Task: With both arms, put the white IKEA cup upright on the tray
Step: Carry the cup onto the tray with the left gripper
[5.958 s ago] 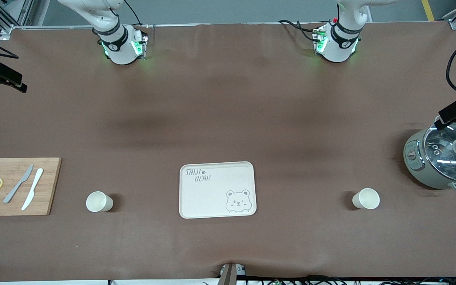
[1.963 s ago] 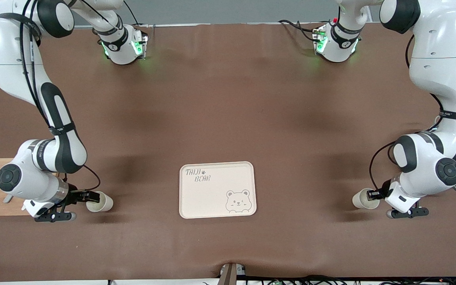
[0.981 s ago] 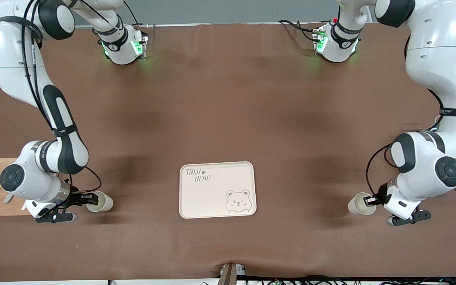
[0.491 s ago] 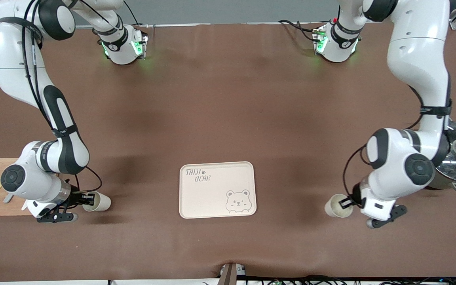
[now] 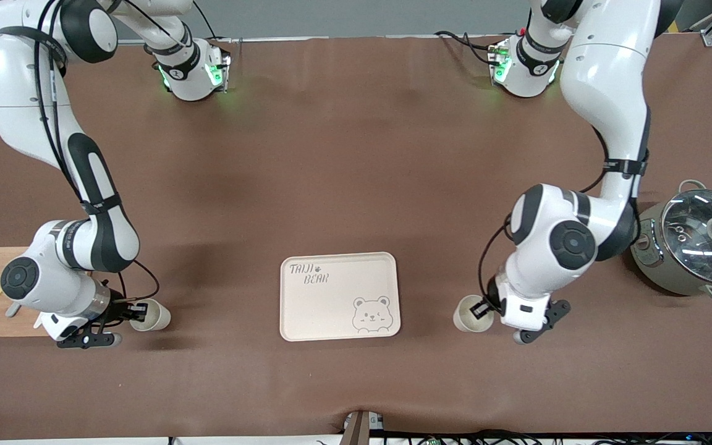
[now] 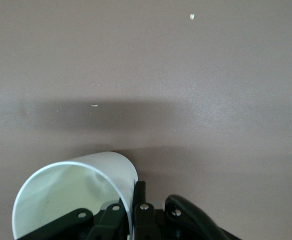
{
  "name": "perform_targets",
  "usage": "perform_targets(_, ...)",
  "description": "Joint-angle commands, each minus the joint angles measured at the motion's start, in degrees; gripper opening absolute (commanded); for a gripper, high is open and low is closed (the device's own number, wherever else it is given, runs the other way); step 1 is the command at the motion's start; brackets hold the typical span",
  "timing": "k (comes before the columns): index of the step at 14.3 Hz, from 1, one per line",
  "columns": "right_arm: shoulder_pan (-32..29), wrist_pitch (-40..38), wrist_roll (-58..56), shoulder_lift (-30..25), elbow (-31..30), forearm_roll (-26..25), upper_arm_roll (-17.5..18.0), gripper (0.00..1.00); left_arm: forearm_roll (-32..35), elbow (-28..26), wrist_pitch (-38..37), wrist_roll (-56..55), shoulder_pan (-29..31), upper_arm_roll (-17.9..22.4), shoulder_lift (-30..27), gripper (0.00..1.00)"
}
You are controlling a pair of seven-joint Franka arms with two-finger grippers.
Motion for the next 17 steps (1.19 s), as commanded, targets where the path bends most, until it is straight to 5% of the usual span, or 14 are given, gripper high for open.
perform_targets(1, 0.12, -0.32, 0.50, 0.84, 1.33, -0.26, -0.06, 0.00, 0.07, 0.90, -0.57, -6.63, -3.28, 0.43, -0.13, 0.00)
perform_targets(9, 0.12, -2.42, 0.59, 0.31, 2.82, 0.61, 0.21, 0.00, 0.07, 0.99, 1.89, -19.04, -11.99, 0.43, 2.76, 0.00)
perform_targets(17, 4.77, -14.20, 12.09, -0.21, 10.30, 0.70, 0.82, 0.00, 0.07, 0.90, 3.99, -21.15, -15.77, 0.43, 6.63, 0.00)
